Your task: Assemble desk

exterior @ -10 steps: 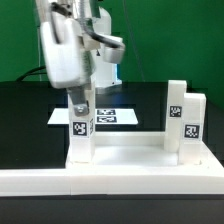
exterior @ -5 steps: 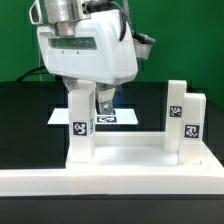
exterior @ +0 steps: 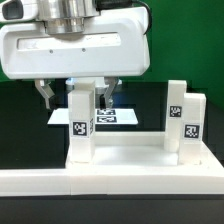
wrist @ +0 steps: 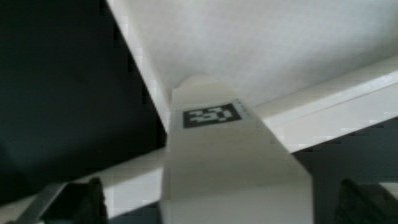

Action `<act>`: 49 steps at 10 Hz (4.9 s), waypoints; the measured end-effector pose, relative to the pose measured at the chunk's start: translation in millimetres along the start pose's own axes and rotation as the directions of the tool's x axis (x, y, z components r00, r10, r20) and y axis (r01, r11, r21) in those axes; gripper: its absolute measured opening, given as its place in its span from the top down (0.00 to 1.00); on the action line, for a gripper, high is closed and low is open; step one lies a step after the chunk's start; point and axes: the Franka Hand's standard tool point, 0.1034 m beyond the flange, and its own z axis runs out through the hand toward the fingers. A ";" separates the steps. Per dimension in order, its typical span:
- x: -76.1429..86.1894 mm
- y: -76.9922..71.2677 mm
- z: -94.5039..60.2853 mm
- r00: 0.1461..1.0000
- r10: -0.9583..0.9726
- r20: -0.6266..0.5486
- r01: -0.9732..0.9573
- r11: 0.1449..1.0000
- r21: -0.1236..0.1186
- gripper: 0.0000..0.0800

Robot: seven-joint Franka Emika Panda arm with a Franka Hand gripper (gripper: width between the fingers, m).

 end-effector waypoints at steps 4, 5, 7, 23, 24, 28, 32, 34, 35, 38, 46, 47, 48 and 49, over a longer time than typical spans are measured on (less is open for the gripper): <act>-0.1 -0.3 0.0 0.986 0.168 0.001 -0.168 0.986 0.002 0.64; 0.0 -0.2 -0.1 0.972 0.236 0.001 -0.236 0.972 0.002 0.64; 0.2 0.2 -0.2 0.915 0.404 0.000 -0.404 0.915 0.002 0.64; -5.3 -5.2 4.7 0.785 0.620 0.014 -0.620 0.784 0.034 0.19; -5.3 -4.9 4.8 0.818 0.575 0.013 -0.576 0.817 0.034 0.19; -5.0 -12.7 5.7 0.999 -0.031 -0.031 0.030 0.999 -0.017 0.19; -6.2 -9.9 7.3 0.996 -0.087 -0.031 0.086 0.996 -0.021 0.45; -5.8 -6.4 7.5 0.999 -0.037 -0.032 0.036 0.999 -0.024 0.63; -5.7 -5.5 7.9 0.997 0.062 -0.034 -0.063 0.998 -0.021 0.63; -5.7 -3.5 8.9 0.937 0.348 -0.044 -0.348 0.937 -0.008 0.63; -5.8 -0.6 9.7 0.354 0.933 0.067 -0.934 0.347 0.088 0.61; -5.6 0.7 9.4 0.482 0.875 0.053 -0.875 0.476 0.092 0.61; -3.9 2.2 7.4 0.650 0.759 0.040 -0.759 0.644 0.100 0.39; -5.7 1.9 7.4 0.752 0.657 0.046 -0.658 0.746 0.099 0.25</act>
Offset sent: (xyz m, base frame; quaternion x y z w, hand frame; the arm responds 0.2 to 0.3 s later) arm 0.0000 0.0000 0.0000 0.0000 0.0000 0.1938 0.9810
